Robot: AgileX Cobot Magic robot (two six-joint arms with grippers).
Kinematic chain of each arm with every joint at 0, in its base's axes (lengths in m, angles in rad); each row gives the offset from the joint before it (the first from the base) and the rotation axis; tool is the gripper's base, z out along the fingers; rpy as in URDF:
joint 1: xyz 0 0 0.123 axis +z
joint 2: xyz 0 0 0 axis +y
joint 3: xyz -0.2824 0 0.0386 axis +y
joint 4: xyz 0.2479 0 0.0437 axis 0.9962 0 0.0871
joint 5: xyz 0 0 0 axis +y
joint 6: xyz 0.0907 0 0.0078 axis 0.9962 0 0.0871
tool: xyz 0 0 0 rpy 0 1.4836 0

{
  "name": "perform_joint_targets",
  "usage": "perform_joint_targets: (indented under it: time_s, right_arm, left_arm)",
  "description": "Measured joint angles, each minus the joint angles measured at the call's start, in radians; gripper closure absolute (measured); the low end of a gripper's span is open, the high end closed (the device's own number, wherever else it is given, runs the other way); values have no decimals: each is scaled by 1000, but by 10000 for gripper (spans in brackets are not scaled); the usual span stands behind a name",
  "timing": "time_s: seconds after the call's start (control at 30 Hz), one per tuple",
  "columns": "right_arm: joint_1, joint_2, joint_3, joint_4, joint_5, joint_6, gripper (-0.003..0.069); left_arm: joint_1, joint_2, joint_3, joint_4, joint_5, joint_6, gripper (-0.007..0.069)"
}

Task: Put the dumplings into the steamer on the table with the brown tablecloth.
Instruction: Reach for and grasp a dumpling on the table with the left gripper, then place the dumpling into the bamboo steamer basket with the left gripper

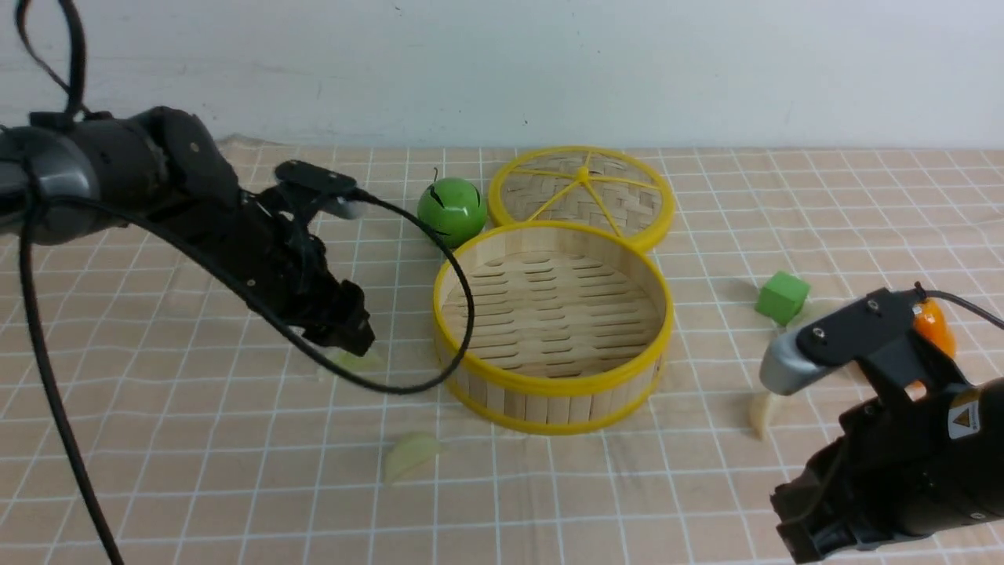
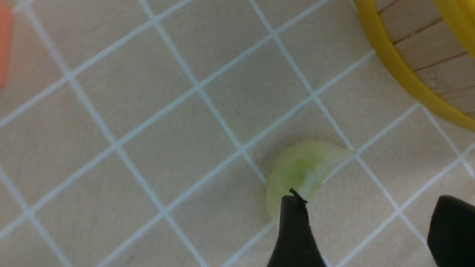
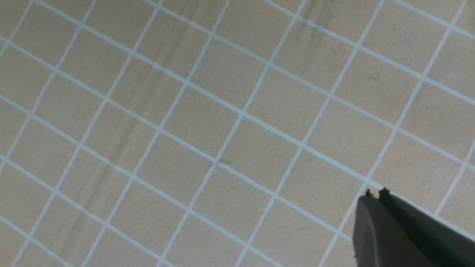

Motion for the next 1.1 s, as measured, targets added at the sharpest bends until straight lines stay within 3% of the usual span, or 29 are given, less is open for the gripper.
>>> perform_joint_targets:
  time_s: [0.07, 0.13, 0.33, 0.67, 0.77, 0.97, 1.1]
  right_arm:
    - [0, 0, 0, 15, 1, -4, 663]
    - [0, 0, 0, 29, 3, -4, 662]
    - [0, 0, 0, 77, 15, -5, 659]
    - [0, 0, 0, 89, 26, -5, 655]
    - [0, 0, 0, 90, 10, -5, 652]
    - [0, 0, 0, 89, -29, -5, 649]
    - [0, 0, 0, 89, -26, -5, 645]
  left_arm:
    - [-22, 46, -3, 6, -44, 115, 199]
    - [-22, 66, -9, 0, -75, 136, 225]
    - [-24, 121, -12, 51, -124, 52, 426]
    - [-62, 69, -29, 86, -69, -182, 425]
    - [-115, 2, -110, 25, -60, -278, 425]
    - [-217, 0, -261, -26, -64, -312, 425]
    - [-248, 98, -315, 98, -124, -476, 425]
